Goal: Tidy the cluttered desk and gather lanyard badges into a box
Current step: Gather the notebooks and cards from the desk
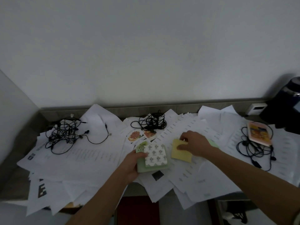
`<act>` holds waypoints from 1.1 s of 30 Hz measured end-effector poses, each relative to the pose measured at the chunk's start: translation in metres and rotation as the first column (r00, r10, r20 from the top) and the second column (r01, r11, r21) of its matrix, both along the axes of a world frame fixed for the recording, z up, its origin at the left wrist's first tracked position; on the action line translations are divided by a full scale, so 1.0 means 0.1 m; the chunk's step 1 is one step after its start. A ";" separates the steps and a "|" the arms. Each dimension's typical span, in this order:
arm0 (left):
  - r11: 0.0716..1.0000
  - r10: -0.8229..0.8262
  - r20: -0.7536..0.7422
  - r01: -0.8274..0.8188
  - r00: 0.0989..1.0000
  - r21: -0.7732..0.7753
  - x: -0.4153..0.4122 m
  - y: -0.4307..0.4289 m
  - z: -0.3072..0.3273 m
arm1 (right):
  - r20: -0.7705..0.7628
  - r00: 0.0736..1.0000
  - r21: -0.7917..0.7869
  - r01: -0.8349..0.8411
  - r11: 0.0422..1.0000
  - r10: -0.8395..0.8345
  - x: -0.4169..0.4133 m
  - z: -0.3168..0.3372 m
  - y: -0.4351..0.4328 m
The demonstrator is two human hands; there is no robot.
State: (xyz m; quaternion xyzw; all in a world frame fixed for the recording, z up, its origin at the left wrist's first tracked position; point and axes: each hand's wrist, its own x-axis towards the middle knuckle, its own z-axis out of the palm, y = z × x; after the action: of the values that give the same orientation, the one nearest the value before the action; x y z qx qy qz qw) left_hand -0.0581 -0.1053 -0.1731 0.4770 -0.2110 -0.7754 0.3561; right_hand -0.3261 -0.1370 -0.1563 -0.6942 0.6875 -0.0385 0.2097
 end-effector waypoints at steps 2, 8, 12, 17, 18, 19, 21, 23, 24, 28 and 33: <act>1.000 0.030 -0.019 -0.030 0.999 -0.005 -0.24 0.10 0.04 | 0.196 0.978 -0.131 0.100 0.986 -0.073 -0.15 0.11 0.03; 0.994 0.108 0.024 -0.109 0.994 0.014 -0.79 0.31 -0.07 | 0.816 0.488 0.176 0.300 0.938 -0.309 -0.52 0.54 0.05; 0.986 0.168 0.036 -0.168 0.985 -0.019 -0.92 0.36 -0.16 | 0.780 0.499 0.418 0.033 0.908 -0.378 -0.43 0.37 0.23; 0.975 0.220 0.064 -0.216 0.974 -0.059 -0.92 0.39 -0.20 | 0.589 0.773 0.239 0.115 0.964 -0.238 -0.22 -0.08 0.37; 0.970 0.237 0.077 -0.233 0.968 -0.063 -0.93 0.39 -0.22 | 0.564 0.797 0.201 0.121 0.972 -0.215 -0.22 -0.12 0.37; 0.967 0.249 0.082 -0.244 0.965 -0.068 -0.94 0.39 -0.23 | 0.538 0.822 0.170 0.110 0.979 -0.186 -0.22 -0.13 0.35; 0.968 0.243 0.090 -0.235 0.966 -0.084 -0.94 0.39 -0.23 | 0.480 0.870 0.117 0.068 0.991 -0.117 -0.27 -0.13 0.31; 0.976 0.210 0.130 -0.198 0.969 -0.095 -0.93 0.39 -0.24 | 0.379 0.922 0.001 0.082 0.997 -0.076 -0.40 -0.10 0.23; 0.978 0.197 0.150 -0.183 0.969 -0.099 -0.92 0.39 -0.25 | 0.306 0.949 -0.077 0.105 0.991 -0.077 -0.49 -0.07 0.19; 0.981 0.188 0.163 -0.176 0.969 -0.088 -0.91 0.37 -0.28 | -0.025 0.994 -0.033 0.105 0.994 -0.106 -0.92 -0.04 0.05; 0.988 0.143 0.143 -0.132 0.979 -0.080 -0.87 0.33 -0.28 | -0.012 0.991 0.146 0.131 0.981 -0.130 -0.96 -0.13 0.07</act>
State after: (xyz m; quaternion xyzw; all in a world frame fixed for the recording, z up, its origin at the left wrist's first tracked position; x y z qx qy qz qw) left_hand -0.1448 -0.0725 -0.2011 0.5339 -0.2303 -0.7035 0.4087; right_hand -0.4220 -0.1300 -0.1691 -0.6304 0.7327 -0.0010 0.2563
